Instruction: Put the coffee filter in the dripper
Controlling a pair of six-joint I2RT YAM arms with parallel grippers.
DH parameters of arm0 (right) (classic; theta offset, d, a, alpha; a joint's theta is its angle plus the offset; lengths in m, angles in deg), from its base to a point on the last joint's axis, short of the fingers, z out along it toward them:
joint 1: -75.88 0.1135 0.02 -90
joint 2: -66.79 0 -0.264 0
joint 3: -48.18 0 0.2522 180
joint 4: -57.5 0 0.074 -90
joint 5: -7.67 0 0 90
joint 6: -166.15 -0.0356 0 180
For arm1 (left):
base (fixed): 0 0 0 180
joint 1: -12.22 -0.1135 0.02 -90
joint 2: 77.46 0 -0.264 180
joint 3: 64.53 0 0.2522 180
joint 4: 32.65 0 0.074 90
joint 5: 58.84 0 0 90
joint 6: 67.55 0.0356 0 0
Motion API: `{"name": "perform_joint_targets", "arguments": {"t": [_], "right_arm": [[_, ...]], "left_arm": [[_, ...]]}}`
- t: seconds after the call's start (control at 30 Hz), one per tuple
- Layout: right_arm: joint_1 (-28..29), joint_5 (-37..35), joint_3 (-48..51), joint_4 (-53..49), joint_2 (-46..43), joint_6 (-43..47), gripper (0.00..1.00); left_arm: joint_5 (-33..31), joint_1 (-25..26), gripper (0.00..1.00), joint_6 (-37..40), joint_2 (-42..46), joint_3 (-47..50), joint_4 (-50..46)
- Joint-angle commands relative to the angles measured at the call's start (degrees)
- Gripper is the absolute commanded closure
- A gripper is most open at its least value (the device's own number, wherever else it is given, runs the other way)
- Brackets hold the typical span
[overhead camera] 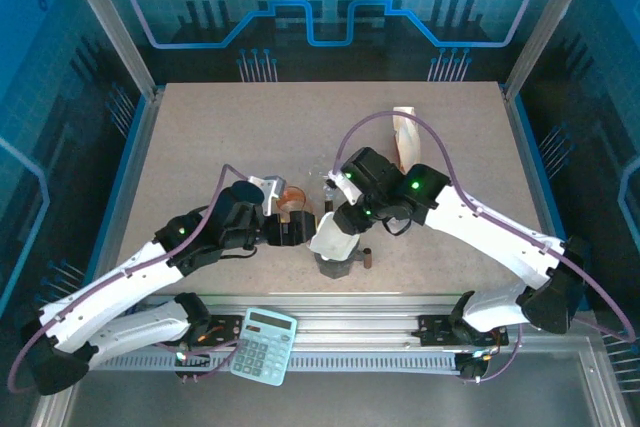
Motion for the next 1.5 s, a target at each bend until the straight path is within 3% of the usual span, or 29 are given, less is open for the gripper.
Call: {"name": "perform_joint_targets", "arguments": {"t": [0.0, 0.13, 0.23, 0.47, 0.63, 0.87, 1.03, 1.13, 1.3, 1.37, 1.47], "right_arm": [[-0.14, -0.01, -1.37, -0.07, 0.20, 0.40, 0.83], [1.58, -5.46, -2.07, -0.84, 0.37, -0.95, 1.00], [3.26, -10.32, -3.08, -2.36, 1.37, -1.05, 1.00], [5.30, -13.18, -3.26, -2.93, 3.67, -0.81, 1.00], [6.34, -14.91, -3.02, -3.65, 4.67, -0.59, 1.00], [6.67, -15.34, -2.51, -2.95, 4.32, -0.96, 1.00], [6.84, -15.57, -2.42, -2.88, 4.27, -1.12, 0.99], [7.02, -15.61, -2.36, -2.77, 4.15, -1.31, 0.98], [7.31, -16.04, -1.91, -2.52, 3.92, -1.73, 0.97], [7.29, -16.23, -1.55, -2.25, 3.75, -1.97, 0.96], [7.53, -17.15, -0.95, -1.49, 2.91, -2.60, 0.87]], "left_arm": [[2.06, -0.41, 0.03, 1.48, -0.25, -1.95, 0.74], [1.09, -0.35, 0.04, 2.14, -0.26, -1.61, 0.42], [1.46, -0.37, 0.02, 3.24, -0.57, -0.66, 1.06], [2.90, -0.37, 0.02, 3.93, -2.49, 1.15, 3.77], [2.80, -0.39, 0.22, 4.08, -3.95, 1.65, 4.62], [3.78, -0.37, 0.28, 4.06, -5.18, 2.66, 5.40], [5.11, -0.42, 0.22, 3.92, -5.27, 3.49, 6.63], [5.73, -0.37, 0.35, 3.70, -5.77, 3.56, 6.84], [7.25, -0.41, 0.39, 3.21, -6.42, 3.85, 7.41], [7.20, -0.37, 0.45, 3.19, -6.41, 3.92, 7.25], [7.40, -0.37, 0.51, 3.25, -6.49, 4.05, 7.34]]}}
